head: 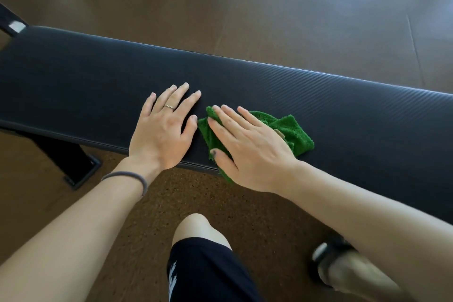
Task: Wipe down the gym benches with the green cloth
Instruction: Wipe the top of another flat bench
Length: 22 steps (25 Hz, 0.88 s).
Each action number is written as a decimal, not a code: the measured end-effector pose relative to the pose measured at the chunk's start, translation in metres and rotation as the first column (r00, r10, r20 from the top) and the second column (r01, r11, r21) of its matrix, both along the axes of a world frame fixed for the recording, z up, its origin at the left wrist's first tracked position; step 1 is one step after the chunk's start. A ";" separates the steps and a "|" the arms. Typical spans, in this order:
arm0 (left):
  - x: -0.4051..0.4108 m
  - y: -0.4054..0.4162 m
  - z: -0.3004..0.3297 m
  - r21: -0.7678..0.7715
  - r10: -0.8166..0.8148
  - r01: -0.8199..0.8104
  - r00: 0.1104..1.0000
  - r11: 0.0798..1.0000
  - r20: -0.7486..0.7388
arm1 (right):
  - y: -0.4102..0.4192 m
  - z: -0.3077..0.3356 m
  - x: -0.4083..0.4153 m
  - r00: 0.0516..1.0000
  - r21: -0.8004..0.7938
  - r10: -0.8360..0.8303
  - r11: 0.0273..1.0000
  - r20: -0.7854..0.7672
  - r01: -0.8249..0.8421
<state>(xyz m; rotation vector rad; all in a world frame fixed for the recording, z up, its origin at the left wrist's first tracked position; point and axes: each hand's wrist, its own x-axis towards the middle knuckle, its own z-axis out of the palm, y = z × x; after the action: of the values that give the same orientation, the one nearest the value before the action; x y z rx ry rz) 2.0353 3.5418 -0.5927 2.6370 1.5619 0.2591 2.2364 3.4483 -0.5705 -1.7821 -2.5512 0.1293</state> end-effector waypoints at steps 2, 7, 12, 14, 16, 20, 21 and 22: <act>0.002 -0.001 -0.001 0.004 -0.001 0.001 1.000 1.000 0.007 | 0.030 -0.004 0.007 1.000 0.028 0.029 0.999 -0.002 -0.029; 0.001 0.000 0.003 -0.006 0.019 -0.019 0.999 1.000 0.043 | 0.094 0.001 0.006 0.978 0.030 -0.205 0.978 0.038 0.204; 0.002 -0.001 -0.001 0.023 0.020 -0.021 0.998 1.000 0.065 | 0.013 -0.005 -0.009 0.892 0.032 -0.448 0.892 -0.052 0.450; 0.002 -0.001 0.000 0.027 0.014 -0.016 0.998 1.000 0.067 | 0.011 -0.006 -0.012 0.890 -0.010 -0.452 0.892 -0.060 0.452; 0.002 -0.002 0.000 0.030 0.011 -0.013 0.998 0.999 0.065 | 0.022 -0.006 -0.004 0.919 -0.019 -0.388 0.922 -0.075 0.388; 0.001 0.000 0.001 0.025 0.005 -0.007 0.998 1.000 0.060 | 0.088 -0.009 0.034 0.968 0.009 -0.229 0.973 -0.105 0.232; 0.001 0.000 0.002 0.020 0.001 -0.002 0.998 1.000 0.062 | 0.112 -0.008 0.040 0.963 -0.015 -0.246 0.969 -0.108 0.246; 0.001 0.000 0.002 0.017 -0.002 0.000 0.998 1.000 0.065 | 0.131 -0.006 0.041 0.956 -0.044 -0.277 0.961 -0.097 0.274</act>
<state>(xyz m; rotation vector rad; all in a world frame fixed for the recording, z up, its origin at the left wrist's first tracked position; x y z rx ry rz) 2.0359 3.5421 -0.5905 2.6138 1.5454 0.3553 2.2776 3.5797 -0.5767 -2.0617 -2.2158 0.2463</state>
